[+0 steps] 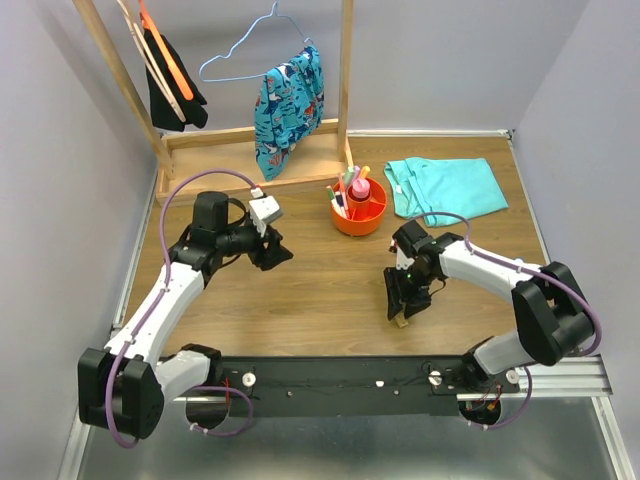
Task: Sort the stationery into containers
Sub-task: Pick up the stationery from the center of the board, then place the stationery in the storage box.
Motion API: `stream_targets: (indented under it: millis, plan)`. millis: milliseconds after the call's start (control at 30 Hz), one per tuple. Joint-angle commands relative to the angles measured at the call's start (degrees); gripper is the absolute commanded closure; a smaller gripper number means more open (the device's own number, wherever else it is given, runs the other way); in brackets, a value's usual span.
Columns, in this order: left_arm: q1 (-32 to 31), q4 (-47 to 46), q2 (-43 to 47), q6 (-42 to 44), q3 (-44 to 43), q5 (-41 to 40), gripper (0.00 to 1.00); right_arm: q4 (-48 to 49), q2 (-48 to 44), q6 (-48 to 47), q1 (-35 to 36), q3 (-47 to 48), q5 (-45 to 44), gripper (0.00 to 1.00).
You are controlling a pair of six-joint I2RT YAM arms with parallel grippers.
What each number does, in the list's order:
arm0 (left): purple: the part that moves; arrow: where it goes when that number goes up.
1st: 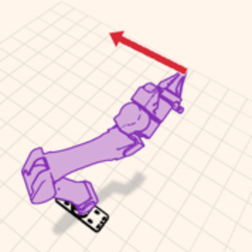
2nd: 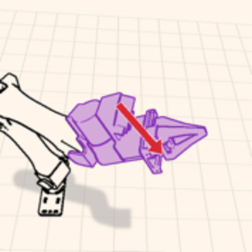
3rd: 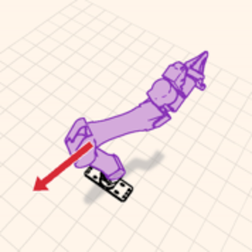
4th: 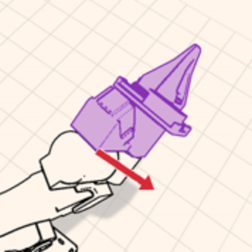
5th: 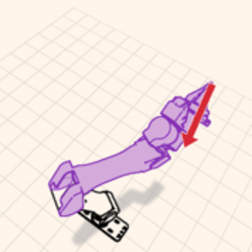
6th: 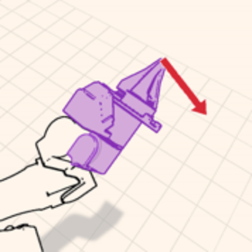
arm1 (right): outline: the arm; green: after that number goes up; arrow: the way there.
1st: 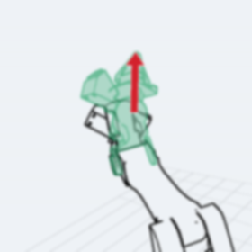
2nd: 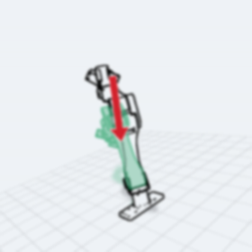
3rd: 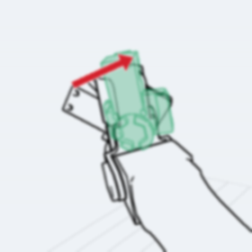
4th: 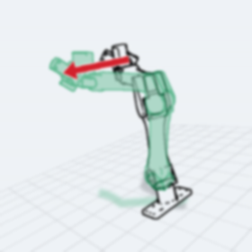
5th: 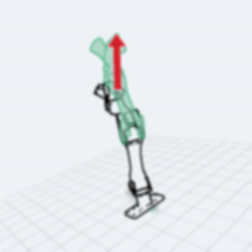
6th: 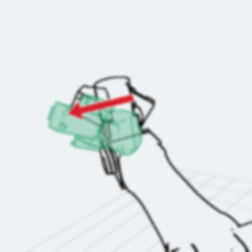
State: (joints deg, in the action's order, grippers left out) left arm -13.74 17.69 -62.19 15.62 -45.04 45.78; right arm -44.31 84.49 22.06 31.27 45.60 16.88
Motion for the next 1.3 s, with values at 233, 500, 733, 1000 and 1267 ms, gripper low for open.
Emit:
stream_targets:
  millis: [233, 500, 733, 1000, 1267]
  plan:
    - [1.52, -4.77, 1.46, -3.05, 2.94, 2.74, 0.34, -1.83, 3.13, 2.63, 0.29, -1.04, -5.37, 0.48]
    - [2.22, -4.42, 1.72, -3.14, 2.67, 2.65, 0.34, -2.27, 5.51, 3.86, 0.29, -0.61, -7.74, 0.69]
    - [2.49, -2.67, 0.41, -2.44, 0.31, 2.82, 0.34, -1.83, 4.46, 1.4, 0.29, 11.42, -9.94, 0.8]
    - [2.84, -0.29, -5.47, -0.68, -8.92, 2.3, 0.34, 7.12, 6.47, -4.21, -0.24, 29.61, -13.45, 0.85]
    - [3.1, 0.15, -10.31, -0.32, -15.86, 1.51, 0.34, 14.43, 14.56, -9.5, -4.89, 41.83, -19.44, 0.88]
